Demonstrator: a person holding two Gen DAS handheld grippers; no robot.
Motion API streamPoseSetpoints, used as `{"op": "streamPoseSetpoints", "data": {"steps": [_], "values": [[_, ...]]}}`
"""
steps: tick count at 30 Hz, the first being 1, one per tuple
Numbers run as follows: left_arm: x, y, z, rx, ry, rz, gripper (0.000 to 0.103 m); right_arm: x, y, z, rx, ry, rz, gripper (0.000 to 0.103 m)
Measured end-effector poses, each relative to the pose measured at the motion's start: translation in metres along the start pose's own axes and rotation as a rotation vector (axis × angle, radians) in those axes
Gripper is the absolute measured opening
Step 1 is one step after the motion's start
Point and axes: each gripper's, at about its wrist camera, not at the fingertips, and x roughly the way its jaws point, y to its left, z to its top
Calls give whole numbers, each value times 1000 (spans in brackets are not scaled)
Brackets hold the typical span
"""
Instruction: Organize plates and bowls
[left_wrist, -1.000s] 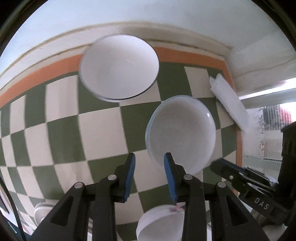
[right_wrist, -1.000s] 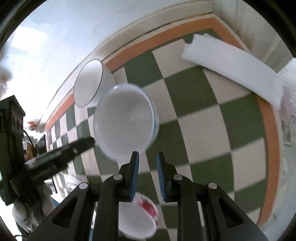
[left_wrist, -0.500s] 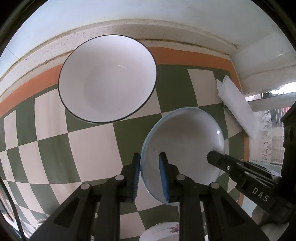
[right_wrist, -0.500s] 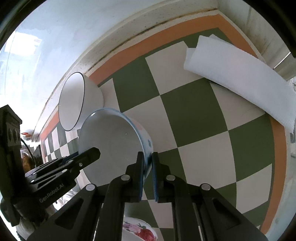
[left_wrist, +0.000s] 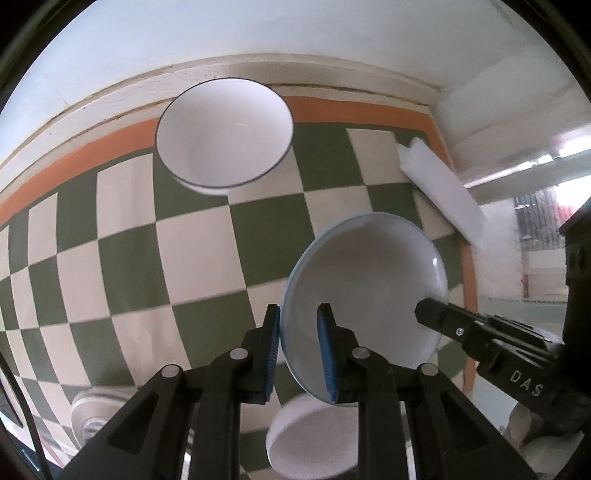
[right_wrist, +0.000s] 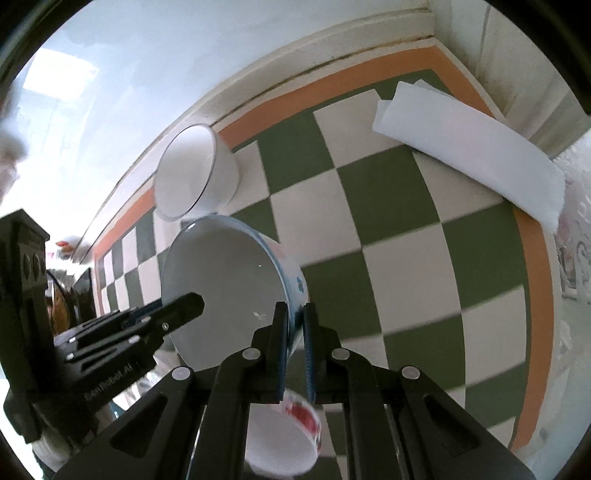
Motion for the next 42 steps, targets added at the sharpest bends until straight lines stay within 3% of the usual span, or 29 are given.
{"op": "streamPoseSetpoints", "data": {"steps": [8,16,23,42], "values": [[-28,-3,-51,18,5,-31,18,-38,12,-63,-11,-19,26,10],[-12,1,-93,54,69,-10,18,-35,13,-110,-23,25,37,10],[2,-3,-106,82,89,39,18,-10,4,-125,-13,88,37,9],[30,-4,-114,100,174,66,18,12,-7,-128,34,149,26,9]]}}
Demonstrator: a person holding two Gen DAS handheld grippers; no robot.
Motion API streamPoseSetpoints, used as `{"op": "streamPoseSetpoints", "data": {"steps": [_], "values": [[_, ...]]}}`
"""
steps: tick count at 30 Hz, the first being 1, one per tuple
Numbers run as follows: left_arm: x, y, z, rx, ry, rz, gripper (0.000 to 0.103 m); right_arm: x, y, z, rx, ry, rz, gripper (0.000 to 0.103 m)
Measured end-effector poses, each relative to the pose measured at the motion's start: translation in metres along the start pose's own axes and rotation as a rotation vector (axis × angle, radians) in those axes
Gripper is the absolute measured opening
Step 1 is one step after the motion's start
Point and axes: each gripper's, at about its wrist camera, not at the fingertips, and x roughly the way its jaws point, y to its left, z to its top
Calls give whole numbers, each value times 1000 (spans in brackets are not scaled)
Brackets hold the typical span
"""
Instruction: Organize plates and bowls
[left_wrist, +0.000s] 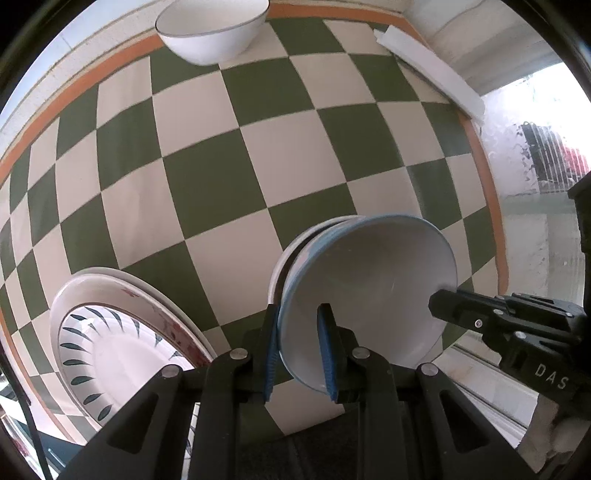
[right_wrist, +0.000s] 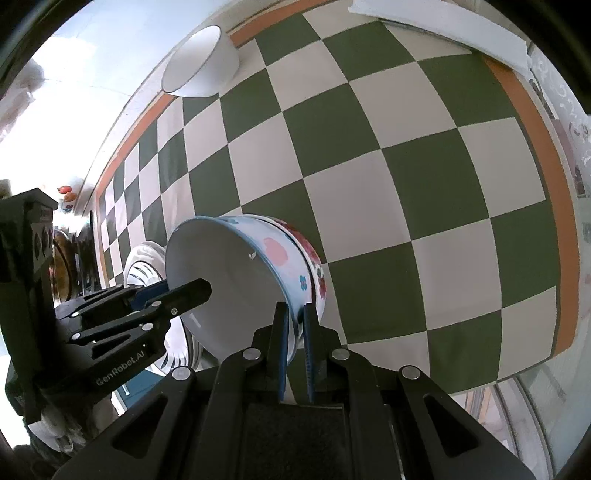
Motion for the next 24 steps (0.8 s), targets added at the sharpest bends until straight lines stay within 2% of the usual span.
{"op": "streamPoseSetpoints", "data": {"steps": [9,18,22,23,24], "values": [[5,3,4,-12,25,0,18,16,-6,10,59,61,1,12],[-2,15,-1,-49,31,-24,19,12,-3,12,58,73,8,13],[-33,32,1,-127,-35,-64,19,-7,-2,22,72,66,59,14],[-43,38,5,-144,-62,-73,19,-16,0,26,77,43,80,15],[-50,41,8,-160,-82,-79,19,-23,2,30,78,23,92,21]]}}
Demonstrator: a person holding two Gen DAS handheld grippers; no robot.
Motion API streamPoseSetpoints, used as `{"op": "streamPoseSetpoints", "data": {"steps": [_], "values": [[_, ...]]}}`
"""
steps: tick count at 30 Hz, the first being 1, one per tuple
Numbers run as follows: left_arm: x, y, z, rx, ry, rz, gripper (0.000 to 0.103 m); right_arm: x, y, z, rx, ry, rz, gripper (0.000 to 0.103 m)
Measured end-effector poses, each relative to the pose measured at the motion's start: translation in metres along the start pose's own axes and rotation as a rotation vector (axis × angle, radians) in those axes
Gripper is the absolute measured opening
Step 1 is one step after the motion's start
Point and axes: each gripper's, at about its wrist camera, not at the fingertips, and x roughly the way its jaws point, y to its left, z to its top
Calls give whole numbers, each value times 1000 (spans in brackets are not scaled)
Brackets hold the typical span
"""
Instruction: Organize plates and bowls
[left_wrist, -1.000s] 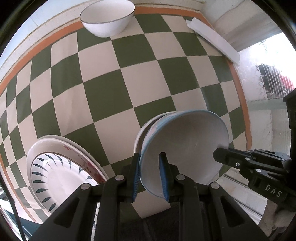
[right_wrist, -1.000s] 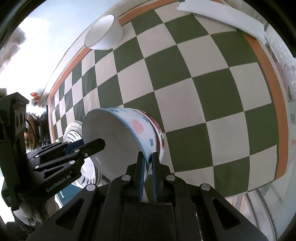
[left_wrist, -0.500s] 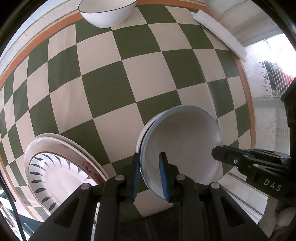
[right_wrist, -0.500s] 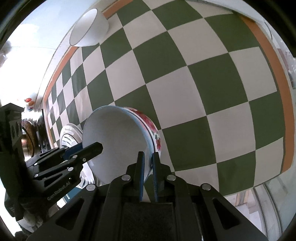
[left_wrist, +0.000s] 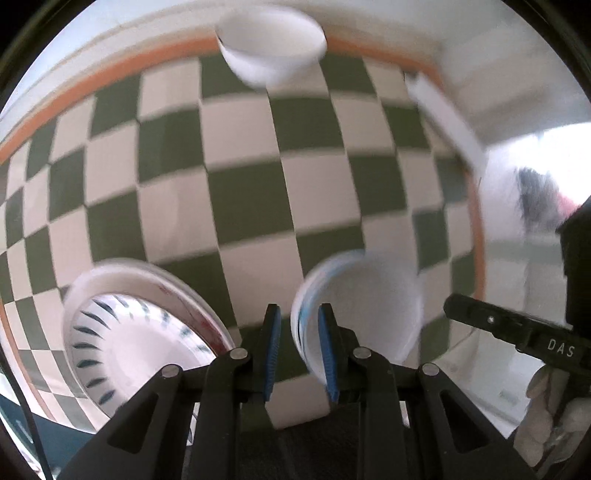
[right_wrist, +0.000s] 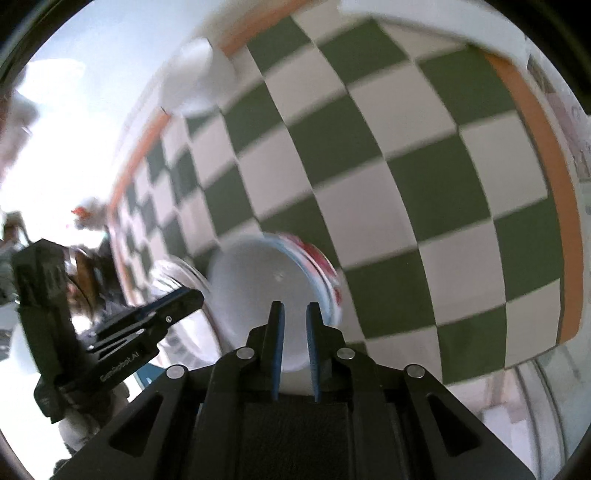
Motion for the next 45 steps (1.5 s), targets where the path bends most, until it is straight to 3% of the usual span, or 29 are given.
{"op": "streamPoseSetpoints", "data": {"steps": [1,3,4,7,13,21,22,26,34,45], "values": [[-13,5,11,-29,-37,-16,23,-10,5,6,-2,-32,23,26],[-27,16,31,-80,-94,-32,25,-25,16,24,-14,-107,87,44],[-32,19,41,-94,-116,-36,25,-29,21,33,-23,-134,103,46],[-41,40,87,-161,-177,-22,25,-30,42,72,-88,-185,71,46],[-22,68,160,-231,-168,-10,25,1,77,158,-151,-208,17,46],[21,78,206,-230,-106,5,25,58,108,238,-153,-148,-47,46],[25,78,210,-221,-99,10,24,64,111,243,-164,-143,-63,44],[37,78,215,-189,-95,27,12,85,116,255,-184,-121,-139,11],[39,66,211,-161,-109,55,10,91,123,253,-237,-120,-191,10],[4,43,183,-114,-161,71,10,51,120,218,-263,-138,-151,10]]}}
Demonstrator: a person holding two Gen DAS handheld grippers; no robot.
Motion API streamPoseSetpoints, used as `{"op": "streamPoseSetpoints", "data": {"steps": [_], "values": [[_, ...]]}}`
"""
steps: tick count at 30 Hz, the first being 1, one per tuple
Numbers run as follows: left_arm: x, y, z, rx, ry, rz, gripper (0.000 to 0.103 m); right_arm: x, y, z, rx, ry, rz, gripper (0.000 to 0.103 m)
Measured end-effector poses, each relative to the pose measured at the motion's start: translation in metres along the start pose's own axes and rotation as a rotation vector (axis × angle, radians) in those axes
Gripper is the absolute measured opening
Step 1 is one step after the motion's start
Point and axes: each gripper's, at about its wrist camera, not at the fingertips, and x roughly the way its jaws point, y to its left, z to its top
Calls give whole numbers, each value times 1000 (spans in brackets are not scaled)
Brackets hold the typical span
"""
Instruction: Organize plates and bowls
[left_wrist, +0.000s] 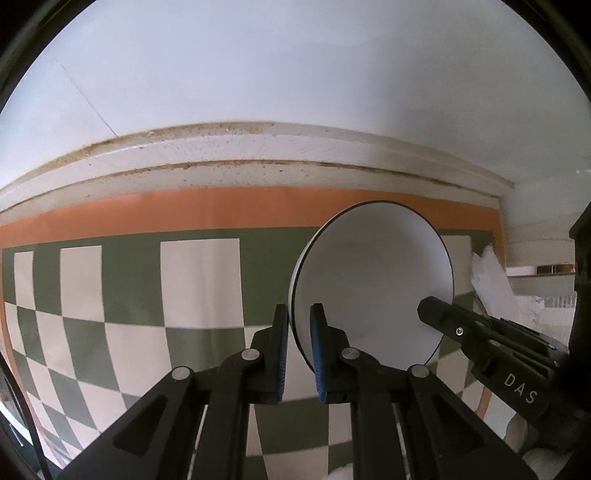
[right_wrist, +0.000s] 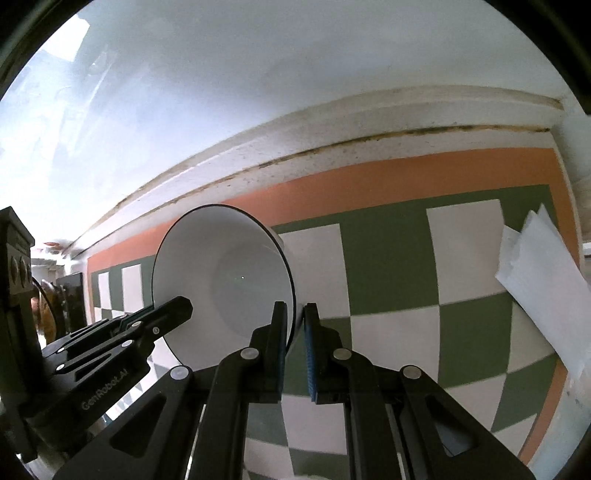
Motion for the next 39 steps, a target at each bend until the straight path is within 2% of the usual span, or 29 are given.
{"op": "streamPoseSetpoints", "data": {"steps": [9,22,30,39], "values": [[-53,-18,-52,59,-34,-21,10,-61,5,-55,-11,-52,14,11],[-98,-40,-145,180,-48,-33,10,-124,-2,-178,46,-105,26,10],[-99,-47,-197,228,-10,-65,10,-133,-18,-243,91,-110,25,10],[-69,-50,-228,248,69,-66,10,-109,-42,-283,144,-58,20,10]]}}
